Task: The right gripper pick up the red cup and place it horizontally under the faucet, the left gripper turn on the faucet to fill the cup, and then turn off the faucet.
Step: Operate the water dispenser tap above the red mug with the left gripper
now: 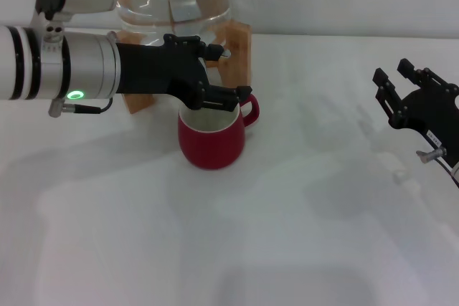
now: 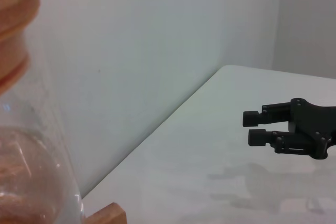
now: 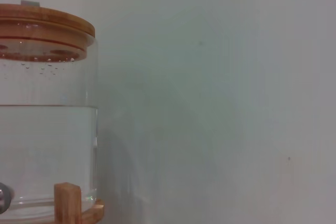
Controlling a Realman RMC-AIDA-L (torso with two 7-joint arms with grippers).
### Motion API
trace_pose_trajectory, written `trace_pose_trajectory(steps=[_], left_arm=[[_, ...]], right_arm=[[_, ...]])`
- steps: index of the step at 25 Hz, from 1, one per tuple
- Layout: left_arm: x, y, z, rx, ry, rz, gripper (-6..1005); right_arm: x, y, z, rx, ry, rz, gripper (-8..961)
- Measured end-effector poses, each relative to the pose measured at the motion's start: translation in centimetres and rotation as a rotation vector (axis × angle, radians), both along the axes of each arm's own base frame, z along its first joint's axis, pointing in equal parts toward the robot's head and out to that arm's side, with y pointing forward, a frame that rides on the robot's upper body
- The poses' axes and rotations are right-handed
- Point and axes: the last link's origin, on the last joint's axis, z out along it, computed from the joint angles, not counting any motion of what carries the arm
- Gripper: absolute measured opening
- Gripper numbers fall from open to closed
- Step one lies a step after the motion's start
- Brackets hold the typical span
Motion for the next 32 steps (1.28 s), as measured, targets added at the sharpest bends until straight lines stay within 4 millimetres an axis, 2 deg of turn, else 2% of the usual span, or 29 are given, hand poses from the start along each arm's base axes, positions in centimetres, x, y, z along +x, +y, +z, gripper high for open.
trace_pose_trajectory(steps=[32], left_arm=[[0.47,0.63,-0.43,0.004,0.001,-0.011,879]], right_arm=[[-0.06,-0.07,-0.03,-0.001,0.002,0.004,426]])
